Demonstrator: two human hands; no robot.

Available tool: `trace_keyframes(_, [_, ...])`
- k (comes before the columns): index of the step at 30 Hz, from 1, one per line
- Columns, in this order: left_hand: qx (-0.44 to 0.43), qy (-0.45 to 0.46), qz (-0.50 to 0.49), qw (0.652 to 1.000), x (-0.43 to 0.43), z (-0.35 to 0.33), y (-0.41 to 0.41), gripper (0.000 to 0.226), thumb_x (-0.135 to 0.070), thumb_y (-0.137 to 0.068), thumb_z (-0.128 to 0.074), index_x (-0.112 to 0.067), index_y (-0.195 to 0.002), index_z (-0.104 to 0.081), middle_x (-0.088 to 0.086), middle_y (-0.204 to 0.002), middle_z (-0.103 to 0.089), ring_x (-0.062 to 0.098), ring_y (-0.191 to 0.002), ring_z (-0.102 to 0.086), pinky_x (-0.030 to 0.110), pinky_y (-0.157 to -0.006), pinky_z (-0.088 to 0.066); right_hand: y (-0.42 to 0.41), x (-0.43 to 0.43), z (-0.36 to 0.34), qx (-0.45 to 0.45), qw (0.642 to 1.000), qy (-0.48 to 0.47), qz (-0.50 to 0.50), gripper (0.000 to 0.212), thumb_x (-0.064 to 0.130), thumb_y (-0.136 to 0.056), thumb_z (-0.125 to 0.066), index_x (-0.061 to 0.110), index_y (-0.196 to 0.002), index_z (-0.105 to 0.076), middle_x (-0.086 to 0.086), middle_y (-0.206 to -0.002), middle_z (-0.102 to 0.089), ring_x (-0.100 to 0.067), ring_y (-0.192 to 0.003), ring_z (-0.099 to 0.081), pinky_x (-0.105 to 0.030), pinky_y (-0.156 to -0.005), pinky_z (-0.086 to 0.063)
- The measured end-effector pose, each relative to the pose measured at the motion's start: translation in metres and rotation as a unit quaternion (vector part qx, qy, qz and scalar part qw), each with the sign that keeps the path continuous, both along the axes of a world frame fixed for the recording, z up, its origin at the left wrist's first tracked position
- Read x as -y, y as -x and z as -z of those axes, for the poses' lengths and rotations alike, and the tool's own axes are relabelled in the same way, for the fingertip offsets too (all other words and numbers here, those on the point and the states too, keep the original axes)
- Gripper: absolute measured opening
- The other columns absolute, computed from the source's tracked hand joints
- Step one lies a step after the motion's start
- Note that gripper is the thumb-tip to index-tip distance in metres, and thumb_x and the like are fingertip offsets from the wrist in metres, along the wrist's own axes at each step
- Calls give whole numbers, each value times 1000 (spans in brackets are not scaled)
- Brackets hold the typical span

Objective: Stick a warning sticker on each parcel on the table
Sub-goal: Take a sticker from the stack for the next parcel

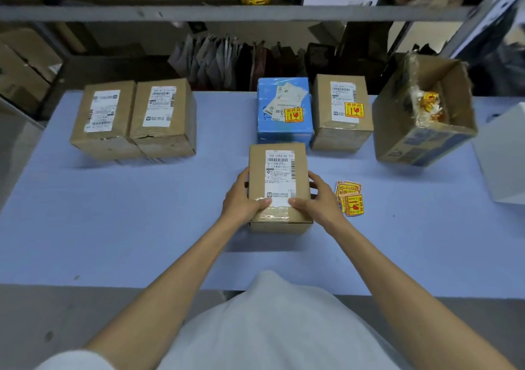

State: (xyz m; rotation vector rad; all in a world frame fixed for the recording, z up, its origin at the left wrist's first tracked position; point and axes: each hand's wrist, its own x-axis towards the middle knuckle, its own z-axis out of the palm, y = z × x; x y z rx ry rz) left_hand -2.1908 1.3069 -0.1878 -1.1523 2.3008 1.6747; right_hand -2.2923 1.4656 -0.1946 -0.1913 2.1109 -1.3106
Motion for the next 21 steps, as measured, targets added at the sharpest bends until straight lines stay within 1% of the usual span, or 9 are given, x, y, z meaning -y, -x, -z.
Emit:
trace_keyframes(2, [-2, 8, -3, 1000, 0, 1, 0, 84, -27, -78, -78, -32, -146, -28, -1, -139, -52, 23, -120, -55, 42, -102, -46, -1, 0, 1, 3, 1000, 9, 10, 84, 8, -73, -80, 23, -144, -37, -3, -136, -53, -20, -111, -57, -37, -90, -52])
trace_keyframes(5, [-9, 2, -1, 1000, 3, 0, 1, 83, -24, -79, -77, -30, -146, -29, 1, -139, -52, 23, -120, -55, 39, -100, -47, -2, 1, 3, -6, 1000, 11, 20, 83, 7, -72, -79, 23, -143, -40, -3, -133, -55, -18, -106, -58, -34, -87, -52])
trace_keyframes(9, [-9, 6, 1, 1000, 2, 2, -1, 84, -25, -79, -77, -31, -147, -28, 1, -138, -53, 23, -118, -57, 40, -101, -47, -5, -1, 5, -23, 999, 22, 14, 79, 9, -73, -78, 24, -142, -42, 0, -133, -56, -19, -108, -59, -36, -88, -54])
trace_keyframes(12, [-6, 5, 2, 1000, 3, 5, -2, 85, -27, -79, -77, -33, -147, -27, 0, -139, -52, 24, -118, -57, 46, -102, -46, -1, -10, 11, -20, 999, 34, -11, 71, 19, -78, -77, 24, -141, -44, 7, -127, -57, -13, -106, -60, -24, -81, -52])
trace_keyframes(14, [-4, -6, 2, 1000, 4, 7, -2, 86, -27, -80, -76, -32, -149, -25, 1, -141, -50, 26, -120, -56, 47, -103, -45, 5, -20, 20, -33, 999, 6, 24, 51, 26, -86, -70, 17, -133, -54, 3, -120, -62, -15, -102, -63, -28, -82, -53])
trace_keyframes(15, [-4, -10, 3, 1000, 3, 8, -2, 85, -26, -81, -75, -32, -149, -24, 2, -142, -49, 26, -121, -55, 47, -104, -45, 9, -26, 25, -47, 996, -15, 68, 41, 26, -88, -67, 12, -126, -59, -2, -115, -66, -19, -101, -64, -32, -84, -53])
trace_keyframes(17, [-6, -14, -2, 1000, 2, 9, -2, 84, -26, -81, -75, -33, -148, -24, 1, -142, -48, 25, -121, -55, 47, -104, -45, 16, -36, 34, -88, 982, -68, 153, 29, 17, -88, -65, 5, -115, -63, -10, -107, -67, -26, -101, -64, -28, -82, -48])
trace_keyframes(19, [-5, -16, -10, 1000, 2, 10, -3, 84, -27, -81, -75, -35, -148, -24, -1, -142, -48, 24, -121, -55, 48, -103, -45, 26, -46, 40, -143, 957, -148, 204, 29, 11, -87, -65, 3, -114, -61, -16, -111, -63, -32, -105, -59, -31, -85, -42])
trace_keyframes(21, [-7, -19, -13, 1000, 1, 11, -4, 84, -29, -81, -75, -36, -148, -25, -2, -142, -48, 23, -120, -56, 49, -103, -45, 37, -56, 46, -144, 938, -200, 243, 37, 11, -86, -66, 3, -120, -54, -19, -121, -55, -36, -114, -50, -37, -92, -37])
